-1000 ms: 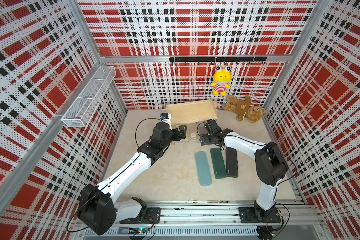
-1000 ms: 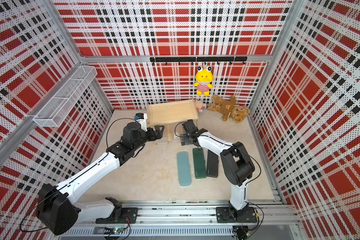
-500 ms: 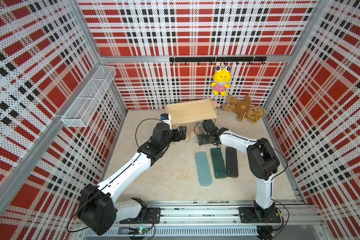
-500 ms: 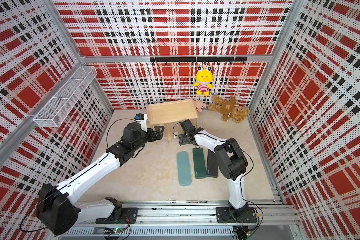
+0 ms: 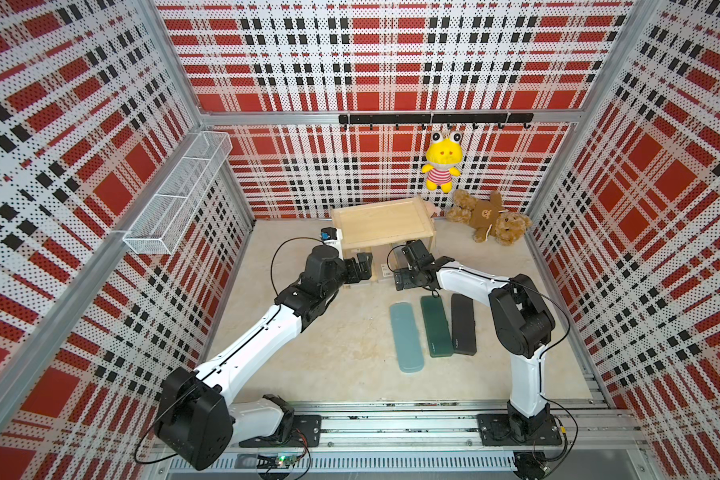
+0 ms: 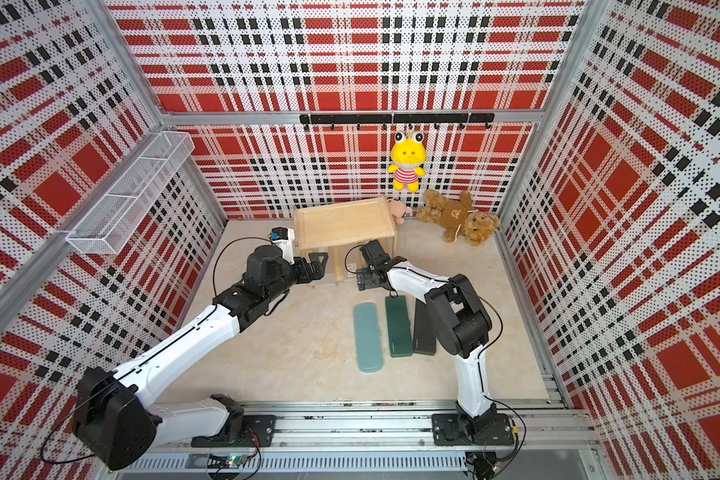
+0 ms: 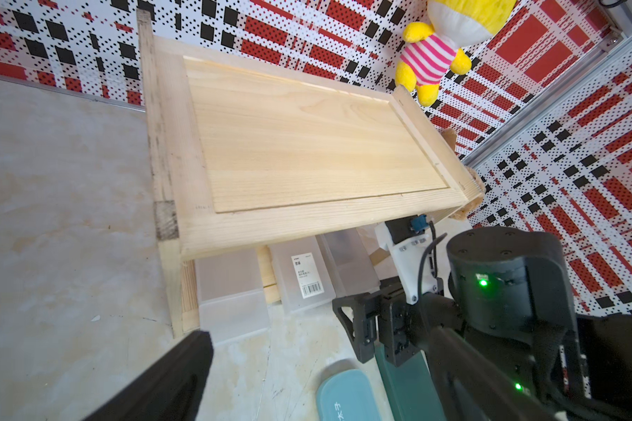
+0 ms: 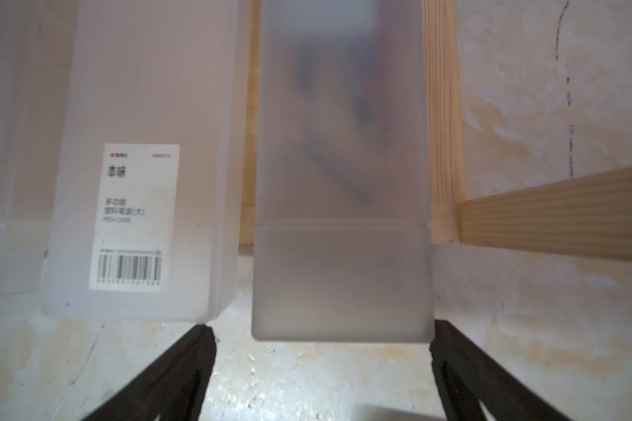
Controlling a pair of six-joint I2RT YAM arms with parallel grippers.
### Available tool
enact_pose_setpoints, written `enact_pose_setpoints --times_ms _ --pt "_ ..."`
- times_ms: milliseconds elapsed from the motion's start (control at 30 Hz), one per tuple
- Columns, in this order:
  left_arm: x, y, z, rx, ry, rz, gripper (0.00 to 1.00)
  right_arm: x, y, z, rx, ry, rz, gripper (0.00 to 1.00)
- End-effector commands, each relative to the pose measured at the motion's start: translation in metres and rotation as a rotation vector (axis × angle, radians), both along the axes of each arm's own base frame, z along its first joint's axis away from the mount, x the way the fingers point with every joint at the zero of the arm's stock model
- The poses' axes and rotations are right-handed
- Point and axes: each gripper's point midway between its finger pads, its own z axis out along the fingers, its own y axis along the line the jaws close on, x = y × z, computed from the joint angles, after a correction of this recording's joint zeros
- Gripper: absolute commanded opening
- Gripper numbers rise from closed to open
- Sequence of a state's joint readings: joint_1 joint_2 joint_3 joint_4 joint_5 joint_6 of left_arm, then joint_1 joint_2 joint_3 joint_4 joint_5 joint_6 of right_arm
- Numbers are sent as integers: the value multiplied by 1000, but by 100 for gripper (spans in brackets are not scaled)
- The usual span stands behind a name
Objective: Remove the pencil cases from the shelf
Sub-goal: Pick up the pencil case from the shelf.
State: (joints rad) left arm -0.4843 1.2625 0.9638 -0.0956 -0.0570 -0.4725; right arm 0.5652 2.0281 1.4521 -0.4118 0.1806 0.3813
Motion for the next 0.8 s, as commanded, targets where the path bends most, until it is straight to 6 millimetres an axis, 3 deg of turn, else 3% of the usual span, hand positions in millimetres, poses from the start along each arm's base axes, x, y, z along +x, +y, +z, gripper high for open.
enact_pose_setpoints --times_ms 0,400,767 --pt "0 5 -8 19 10 6 99 7 -2 -3 -6 -9 -3 98" --pt "0 5 -13 23 19 4 99 12 -6 -2 -19 -29 -33 98" --pt "0 10 -12 21 17 11 99 14 -4 -7 -22 -22 -25 91"
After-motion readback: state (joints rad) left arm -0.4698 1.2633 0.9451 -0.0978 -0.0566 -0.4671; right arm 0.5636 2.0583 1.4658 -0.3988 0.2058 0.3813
